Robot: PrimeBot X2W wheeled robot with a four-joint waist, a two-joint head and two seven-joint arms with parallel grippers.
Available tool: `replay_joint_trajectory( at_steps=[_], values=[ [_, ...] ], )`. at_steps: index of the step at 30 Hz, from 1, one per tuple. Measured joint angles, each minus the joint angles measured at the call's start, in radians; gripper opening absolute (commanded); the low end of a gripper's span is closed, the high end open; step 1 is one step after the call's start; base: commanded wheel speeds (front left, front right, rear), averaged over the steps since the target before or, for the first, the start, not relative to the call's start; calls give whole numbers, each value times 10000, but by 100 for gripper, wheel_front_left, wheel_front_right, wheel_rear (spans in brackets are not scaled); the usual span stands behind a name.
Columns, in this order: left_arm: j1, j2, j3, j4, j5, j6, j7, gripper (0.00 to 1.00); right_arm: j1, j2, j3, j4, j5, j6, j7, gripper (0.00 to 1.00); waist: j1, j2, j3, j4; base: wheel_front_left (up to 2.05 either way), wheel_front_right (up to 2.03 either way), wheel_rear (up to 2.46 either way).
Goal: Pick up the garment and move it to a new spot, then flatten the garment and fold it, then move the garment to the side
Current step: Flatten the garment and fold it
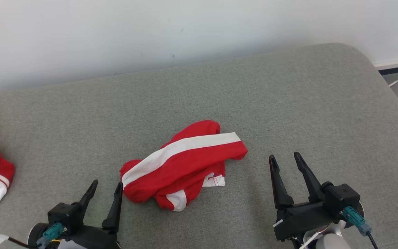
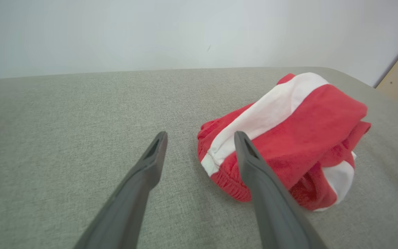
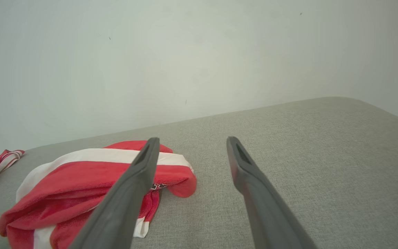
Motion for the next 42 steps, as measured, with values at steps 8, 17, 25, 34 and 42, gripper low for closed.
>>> replay_joint_trajectory(
  at_steps=[8, 17, 25, 34, 42],
  values=[
    [-246, -364, 370, 934, 19, -447, 0, 100, -111, -2, -17, -31, -13, 0, 0, 100, 0, 0, 317, -224, 0, 0, 0],
    [-508, -867, 401, 2157, 128, -940, 0, 100, -147, -2, -2, -19, -65, 0, 0, 100, 1, 0, 465, -359, 0, 0, 0],
    [-894, -1310, 343, 3057, 113, -1459, -8, 0, -166, -2, -21, -8, -94, 0, 0, 100, 0, 0, 498, -411, 0, 0, 0],
    [-1157, -1336, 775, 3057, 479, -1463, -2, 0, -170, -2, -102, -23, -123, 0, 0, 100, 1, 0, 476, -319, 0, 0, 0],
    [-941, -746, 1613, 1258, 1308, -957, -2, 0, -36, -2, -115, -54, -88, 0, 0, 100, 0, 0, 276, -21, 0, 0, 0]
  ],
)
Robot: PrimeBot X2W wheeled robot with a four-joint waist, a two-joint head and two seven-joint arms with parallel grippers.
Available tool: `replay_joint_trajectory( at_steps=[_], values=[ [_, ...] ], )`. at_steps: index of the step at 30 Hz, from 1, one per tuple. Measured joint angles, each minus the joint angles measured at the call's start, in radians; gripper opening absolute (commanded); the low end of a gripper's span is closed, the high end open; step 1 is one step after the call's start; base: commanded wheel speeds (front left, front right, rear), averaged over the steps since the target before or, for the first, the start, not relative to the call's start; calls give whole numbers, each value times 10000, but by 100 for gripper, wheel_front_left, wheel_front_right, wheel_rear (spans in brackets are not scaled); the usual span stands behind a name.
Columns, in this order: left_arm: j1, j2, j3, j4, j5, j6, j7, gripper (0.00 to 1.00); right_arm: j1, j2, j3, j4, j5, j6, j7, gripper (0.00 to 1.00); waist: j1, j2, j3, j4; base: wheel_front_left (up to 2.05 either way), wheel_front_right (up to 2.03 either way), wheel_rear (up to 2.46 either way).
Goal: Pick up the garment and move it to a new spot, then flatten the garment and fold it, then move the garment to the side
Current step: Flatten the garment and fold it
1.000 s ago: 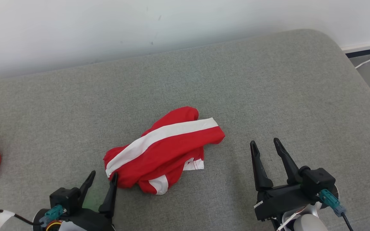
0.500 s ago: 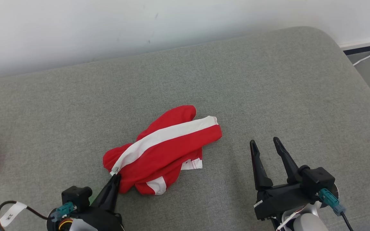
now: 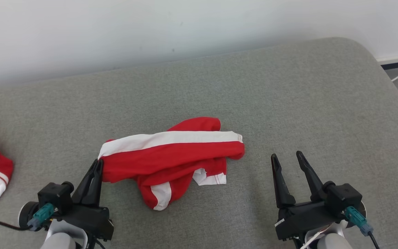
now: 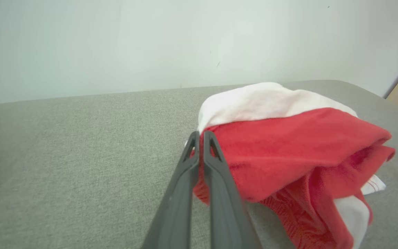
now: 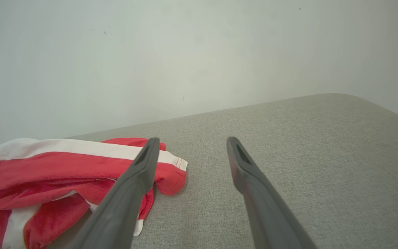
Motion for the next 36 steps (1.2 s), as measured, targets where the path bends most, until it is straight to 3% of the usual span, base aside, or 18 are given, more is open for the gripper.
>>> replay_joint_trajectory(
  at_steps=[10, 17, 29, 36],
  values=[
    [1501, 25, -146, -2642, 512, 391, 10, 0, 259, 2, 12, 19, 44, 2, 0, 100, 0, 0, -376, 518, 0, 0, 0],
    [2802, -140, -667, -3511, 464, 525, 263, 0, 355, 2, -52, 67, 35, 0, 0, 100, 0, 0, -608, 855, 0, 0, 0],
    [3633, -692, -1091, -2506, 44, 328, 119, 0, 413, 2, -69, 205, -19, 0, 0, 100, 0, 0, -758, 1213, 0, 0, 0],
    [3631, -1020, -1131, -928, 36, -46, 31, 0, 390, -13, 15, 280, -15, 0, 0, 100, 0, -1, -746, 1245, 0, 0, 0]
  ],
)
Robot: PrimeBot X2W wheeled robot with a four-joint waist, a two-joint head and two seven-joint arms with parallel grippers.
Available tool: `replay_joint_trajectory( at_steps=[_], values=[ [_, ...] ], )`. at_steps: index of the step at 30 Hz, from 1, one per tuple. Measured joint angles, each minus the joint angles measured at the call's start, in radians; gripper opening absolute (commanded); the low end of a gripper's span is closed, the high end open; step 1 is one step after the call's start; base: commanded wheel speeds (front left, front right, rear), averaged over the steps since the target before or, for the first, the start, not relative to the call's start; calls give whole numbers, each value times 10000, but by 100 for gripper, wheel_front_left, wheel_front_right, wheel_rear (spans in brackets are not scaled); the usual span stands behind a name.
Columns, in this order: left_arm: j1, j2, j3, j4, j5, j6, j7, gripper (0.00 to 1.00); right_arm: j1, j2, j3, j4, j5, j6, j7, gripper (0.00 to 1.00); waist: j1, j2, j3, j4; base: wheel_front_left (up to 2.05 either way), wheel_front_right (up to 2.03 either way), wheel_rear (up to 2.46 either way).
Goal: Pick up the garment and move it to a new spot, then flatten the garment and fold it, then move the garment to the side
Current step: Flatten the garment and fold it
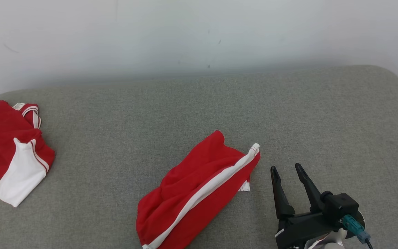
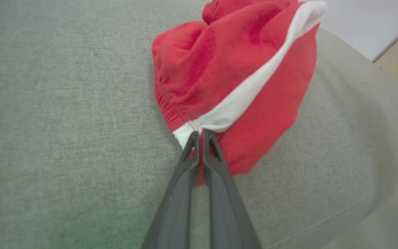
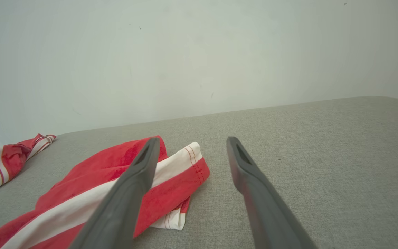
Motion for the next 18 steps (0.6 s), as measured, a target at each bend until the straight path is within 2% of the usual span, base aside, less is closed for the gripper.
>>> replay_joint_trajectory(
  at_steps=[4, 5, 6, 7, 18],
  values=[
    [-24, -190, 130, 328, -2, -224, -2, 0, -9, -21, -12, 17, 12, 0, 0, 100, 0, 0, 50, -34, 0, 0, 0],
    [-45, -224, 159, 349, 19, -232, -2, 15, -9, -27, -29, 19, 12, 0, 0, 100, 0, 0, 66, -35, 0, 0, 0],
    [-56, -259, 201, 336, 58, -249, -2, 90, -9, -31, -40, 19, 13, 0, 0, 100, 0, 0, 79, -32, 0, 0, 0],
    [-58, -297, 278, 253, 109, -313, -2, 100, -10, -33, -56, 19, 23, 0, 0, 100, 1, 0, 92, -24, 0, 0, 0],
    [25, -562, 1331, -1916, 909, -416, -4, 100, -59, -56, -171, 31, 102, 0, 0, 100, 1, 0, 138, 181, 0, 0, 0]
  ],
)
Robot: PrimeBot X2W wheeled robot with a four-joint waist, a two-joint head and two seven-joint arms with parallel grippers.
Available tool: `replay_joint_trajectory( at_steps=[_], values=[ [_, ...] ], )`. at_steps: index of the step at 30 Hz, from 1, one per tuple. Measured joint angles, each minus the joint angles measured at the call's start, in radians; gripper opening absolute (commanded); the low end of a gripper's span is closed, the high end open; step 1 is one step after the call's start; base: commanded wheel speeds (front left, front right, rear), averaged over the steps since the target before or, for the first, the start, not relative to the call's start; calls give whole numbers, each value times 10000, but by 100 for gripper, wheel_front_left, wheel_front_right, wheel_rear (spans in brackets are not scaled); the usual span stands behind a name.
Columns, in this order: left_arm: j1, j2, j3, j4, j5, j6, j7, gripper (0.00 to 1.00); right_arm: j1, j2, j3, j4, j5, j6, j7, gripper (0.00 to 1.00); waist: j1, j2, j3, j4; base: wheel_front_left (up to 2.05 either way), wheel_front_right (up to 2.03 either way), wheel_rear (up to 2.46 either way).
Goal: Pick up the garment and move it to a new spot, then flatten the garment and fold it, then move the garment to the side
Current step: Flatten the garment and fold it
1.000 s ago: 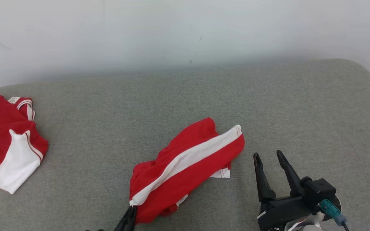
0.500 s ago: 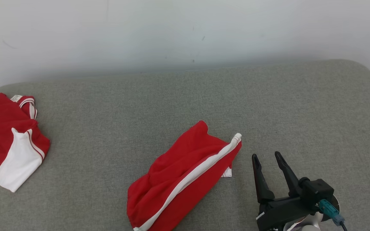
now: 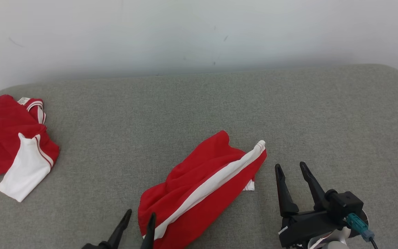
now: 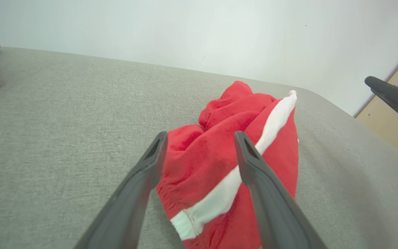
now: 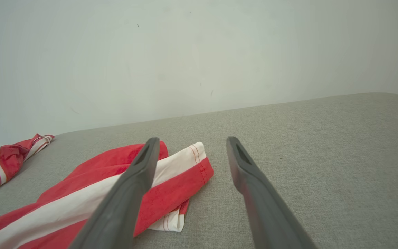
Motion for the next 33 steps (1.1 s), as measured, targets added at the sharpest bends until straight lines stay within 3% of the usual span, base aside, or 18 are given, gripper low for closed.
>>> replay_joint_trajectory(
  at_steps=[17, 33],
  values=[
    [547, 15, 3471, -1267, 665, 631, -25, 100, -727, -677, 119, 1076, 130, 0, 153, 100, 0, 0, -36, 212, 0, 0, 0],
    [604, -217, 3960, -1379, 928, 389, -25, 100, -3067, -1394, 1030, 3143, 1058, 0, 993, 100, 0, 0, 151, 677, 0, 0, 0]
  ],
)
